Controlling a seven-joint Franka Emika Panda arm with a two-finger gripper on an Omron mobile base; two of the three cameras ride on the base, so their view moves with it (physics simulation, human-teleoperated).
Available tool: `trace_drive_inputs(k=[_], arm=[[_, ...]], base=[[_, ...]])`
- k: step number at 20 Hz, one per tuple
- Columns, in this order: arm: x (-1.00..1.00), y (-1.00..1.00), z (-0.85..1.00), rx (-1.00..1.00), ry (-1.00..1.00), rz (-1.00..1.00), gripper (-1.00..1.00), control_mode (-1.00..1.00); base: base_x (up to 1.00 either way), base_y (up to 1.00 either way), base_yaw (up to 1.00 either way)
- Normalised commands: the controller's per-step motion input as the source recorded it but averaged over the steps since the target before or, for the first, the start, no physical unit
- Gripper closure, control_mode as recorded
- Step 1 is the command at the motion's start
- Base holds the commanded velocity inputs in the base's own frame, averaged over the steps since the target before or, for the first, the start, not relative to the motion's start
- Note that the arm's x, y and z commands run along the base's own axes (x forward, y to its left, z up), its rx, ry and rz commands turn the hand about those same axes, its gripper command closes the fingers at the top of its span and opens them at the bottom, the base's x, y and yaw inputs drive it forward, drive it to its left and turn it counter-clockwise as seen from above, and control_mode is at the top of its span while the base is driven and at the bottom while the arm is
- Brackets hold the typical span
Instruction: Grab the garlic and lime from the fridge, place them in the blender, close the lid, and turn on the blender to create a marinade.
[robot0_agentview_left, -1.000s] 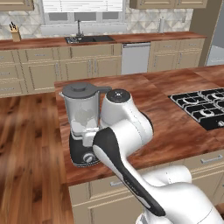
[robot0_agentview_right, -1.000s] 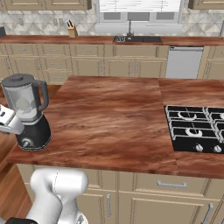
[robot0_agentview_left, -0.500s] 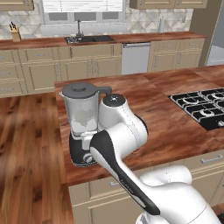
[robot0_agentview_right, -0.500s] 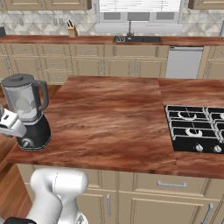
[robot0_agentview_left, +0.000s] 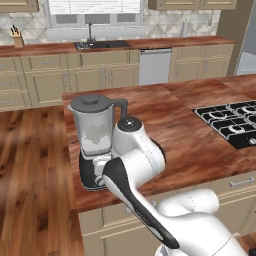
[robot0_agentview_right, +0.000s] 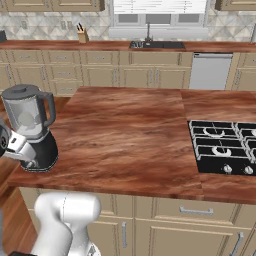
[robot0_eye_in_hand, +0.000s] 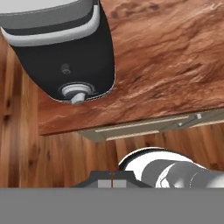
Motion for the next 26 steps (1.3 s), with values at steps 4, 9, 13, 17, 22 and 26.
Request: trace_drive_inputs(k=[4, 9, 13, 17, 22, 26], arm=[[0.36, 0.1, -0.02, 0.0, -0.02, 0.0, 1.0, -1.0], [0.22, 0.18, 0.0, 0.0, -0.02, 0.0, 1.0, -1.0], [0.16, 0.37, 0.0, -0.01, -0.06, 0.0, 1.0, -1.0], [0.03, 0.29, 0.0, 0.0, -0.06, 0.0, 1.0, -1.0], [0.36, 0.1, 0.0, 0.0, 0.0, 0.0, 1.0, -1.0], [0.45, 0.0, 0.0, 0.0, -0.01, 0.0, 1.0, -1.0]], base=[[0.0, 0.0, 0.0], [0.0, 0.0, 0.0], [0.0, 0.0, 0.0], [0.0, 0.0, 0.0], [0.0, 0.0, 0.0], [0.0, 0.0, 0.0]])
